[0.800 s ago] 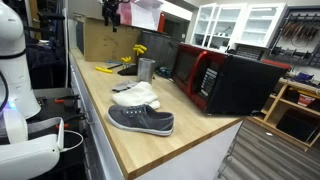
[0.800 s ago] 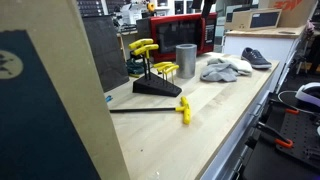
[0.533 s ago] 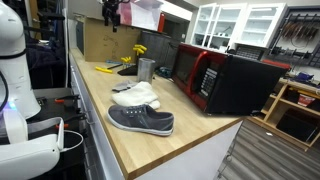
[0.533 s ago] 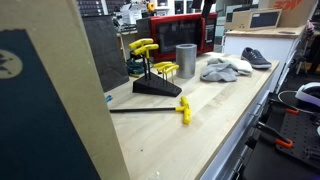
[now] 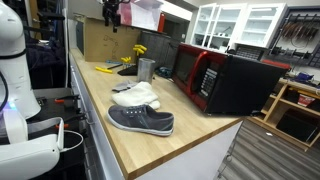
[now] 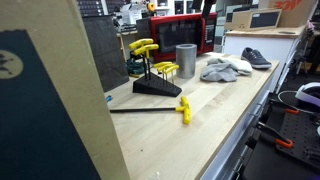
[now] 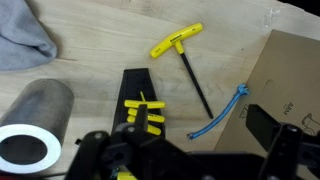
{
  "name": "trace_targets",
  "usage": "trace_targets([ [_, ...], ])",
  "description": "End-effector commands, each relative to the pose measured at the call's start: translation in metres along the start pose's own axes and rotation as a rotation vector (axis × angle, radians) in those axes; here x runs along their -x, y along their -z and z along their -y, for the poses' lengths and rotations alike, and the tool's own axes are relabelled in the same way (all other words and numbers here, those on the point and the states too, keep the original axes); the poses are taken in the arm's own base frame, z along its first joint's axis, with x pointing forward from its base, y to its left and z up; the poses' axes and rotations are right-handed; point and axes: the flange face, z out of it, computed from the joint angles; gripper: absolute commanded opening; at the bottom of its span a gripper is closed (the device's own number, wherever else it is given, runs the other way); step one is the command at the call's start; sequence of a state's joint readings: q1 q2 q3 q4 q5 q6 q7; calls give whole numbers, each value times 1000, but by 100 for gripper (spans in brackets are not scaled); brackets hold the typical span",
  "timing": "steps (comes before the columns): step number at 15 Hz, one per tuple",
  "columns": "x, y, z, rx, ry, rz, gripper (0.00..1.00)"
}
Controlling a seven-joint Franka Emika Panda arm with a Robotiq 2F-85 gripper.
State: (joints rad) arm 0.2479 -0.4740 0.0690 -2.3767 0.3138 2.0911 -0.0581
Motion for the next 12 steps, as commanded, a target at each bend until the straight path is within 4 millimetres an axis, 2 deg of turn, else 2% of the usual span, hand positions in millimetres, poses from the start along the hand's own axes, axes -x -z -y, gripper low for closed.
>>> trace_targets([
  [1,-7,0,-27,17,-12,-7,100],
  [6,-29,1,-74,24,67,8,100],
  [8,-41,1,-86,23,118,14,100],
  [10,-59,0,-92,51,172,14,100],
  [12,-79,-1,-87,60,237,15,100],
])
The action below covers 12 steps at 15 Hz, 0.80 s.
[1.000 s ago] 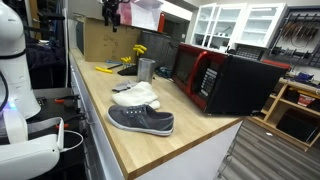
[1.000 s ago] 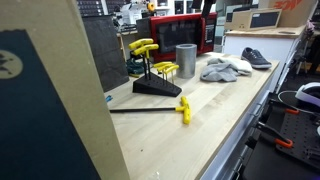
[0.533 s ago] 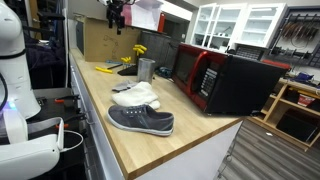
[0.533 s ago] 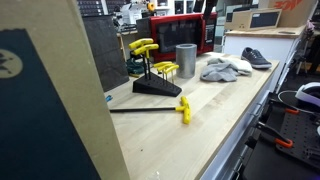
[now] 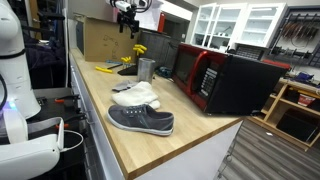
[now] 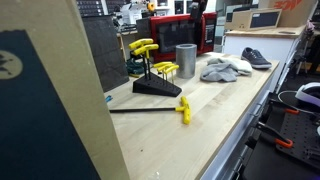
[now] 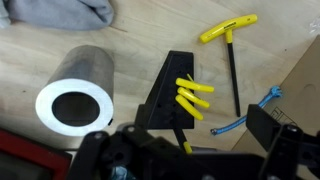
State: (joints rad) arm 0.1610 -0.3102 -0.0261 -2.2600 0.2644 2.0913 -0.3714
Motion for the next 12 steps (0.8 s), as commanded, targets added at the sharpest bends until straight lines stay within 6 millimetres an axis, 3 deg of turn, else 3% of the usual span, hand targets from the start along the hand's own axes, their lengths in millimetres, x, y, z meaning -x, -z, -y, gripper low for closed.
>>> trace_targets([
  [1,-45,-1,-1,32,110,11,100],
  [4,-65,10,4,61,156,30,100],
  [5,-50,-1,4,50,121,13,100],
  [7,-61,2,6,55,134,14,100],
  [12,-63,4,6,55,134,14,100],
])
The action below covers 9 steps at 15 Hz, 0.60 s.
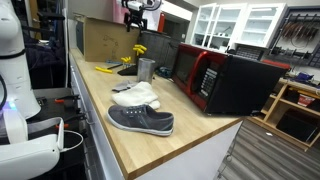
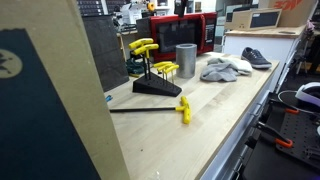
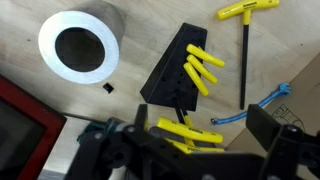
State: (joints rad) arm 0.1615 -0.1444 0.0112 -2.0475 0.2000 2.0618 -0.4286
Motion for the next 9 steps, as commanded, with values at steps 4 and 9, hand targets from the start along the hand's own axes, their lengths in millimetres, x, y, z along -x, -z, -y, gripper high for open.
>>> trace_targets([
  [4,0,1,0,0,0,1,100],
  [9,0,1,0,0,0,1,100],
])
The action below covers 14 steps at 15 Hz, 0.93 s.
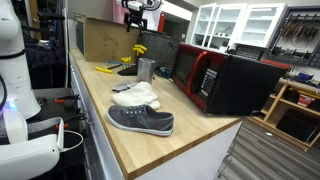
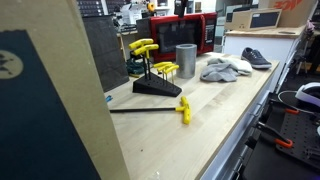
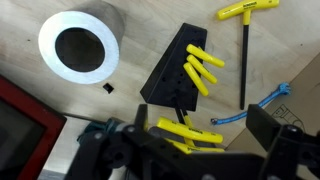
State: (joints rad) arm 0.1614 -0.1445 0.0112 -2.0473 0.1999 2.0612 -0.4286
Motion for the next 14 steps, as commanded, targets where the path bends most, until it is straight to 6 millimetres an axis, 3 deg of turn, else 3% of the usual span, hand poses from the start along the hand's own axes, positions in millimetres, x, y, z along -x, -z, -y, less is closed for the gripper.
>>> trace_targets([
  [1,0,1,0,0,0,1,100],
  [8,-3,-3,-24,20,42,-26,100],
  [14,-17,-13,-45,21,173,-18,100],
])
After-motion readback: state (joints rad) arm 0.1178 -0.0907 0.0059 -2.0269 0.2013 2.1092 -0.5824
